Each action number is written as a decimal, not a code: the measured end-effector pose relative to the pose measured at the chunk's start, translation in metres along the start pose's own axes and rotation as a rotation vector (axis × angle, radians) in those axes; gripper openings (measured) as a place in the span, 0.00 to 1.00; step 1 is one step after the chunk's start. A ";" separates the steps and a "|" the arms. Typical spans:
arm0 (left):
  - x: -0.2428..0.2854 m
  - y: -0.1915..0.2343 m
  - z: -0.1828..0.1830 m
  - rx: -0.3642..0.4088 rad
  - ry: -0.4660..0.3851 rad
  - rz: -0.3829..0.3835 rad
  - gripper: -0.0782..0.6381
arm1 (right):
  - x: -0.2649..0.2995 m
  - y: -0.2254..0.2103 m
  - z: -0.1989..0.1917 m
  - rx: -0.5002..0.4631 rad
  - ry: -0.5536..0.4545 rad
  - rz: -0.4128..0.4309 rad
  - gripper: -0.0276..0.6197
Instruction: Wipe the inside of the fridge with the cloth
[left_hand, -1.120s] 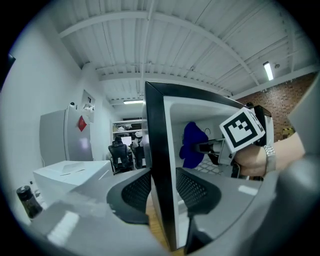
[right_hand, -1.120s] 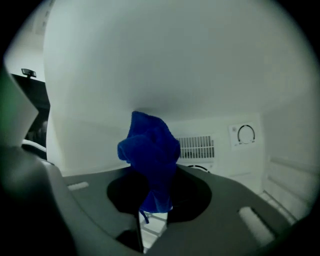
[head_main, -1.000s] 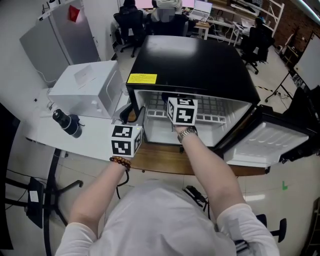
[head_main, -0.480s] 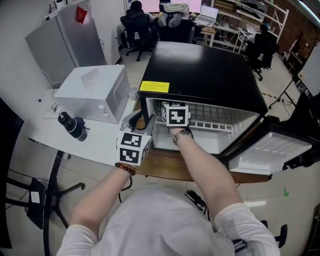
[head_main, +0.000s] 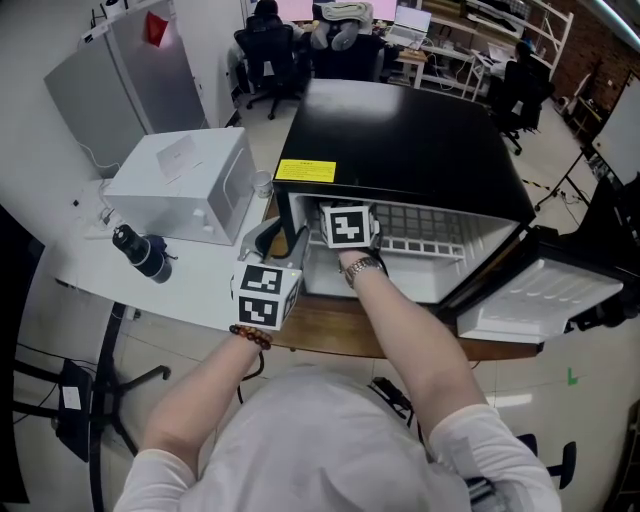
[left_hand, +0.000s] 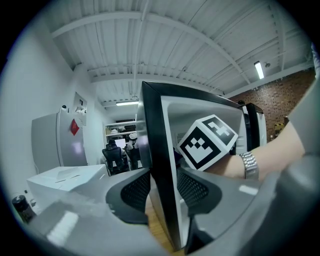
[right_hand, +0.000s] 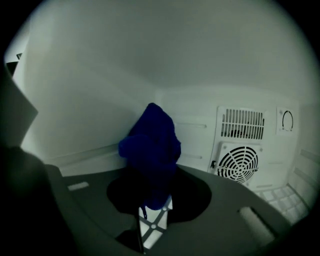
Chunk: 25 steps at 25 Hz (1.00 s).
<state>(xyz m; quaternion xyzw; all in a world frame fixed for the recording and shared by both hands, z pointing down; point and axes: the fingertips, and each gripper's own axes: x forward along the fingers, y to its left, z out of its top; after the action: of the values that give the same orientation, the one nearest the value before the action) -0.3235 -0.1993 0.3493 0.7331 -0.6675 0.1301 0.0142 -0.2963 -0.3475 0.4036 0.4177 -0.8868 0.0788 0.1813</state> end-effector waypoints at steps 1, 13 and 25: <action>0.000 0.000 0.000 -0.002 0.004 -0.001 0.33 | -0.001 -0.002 -0.001 -0.003 0.008 -0.010 0.18; -0.001 -0.001 0.002 -0.024 -0.005 0.018 0.33 | -0.019 -0.048 -0.014 -0.018 0.073 -0.119 0.18; 0.000 -0.001 0.002 -0.040 -0.012 0.024 0.33 | -0.038 -0.097 -0.026 -0.023 0.086 -0.201 0.18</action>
<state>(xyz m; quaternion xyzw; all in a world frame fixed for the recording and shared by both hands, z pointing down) -0.3226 -0.1994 0.3474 0.7255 -0.6786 0.1123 0.0232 -0.1927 -0.3749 0.4112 0.4988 -0.8326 0.0679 0.2310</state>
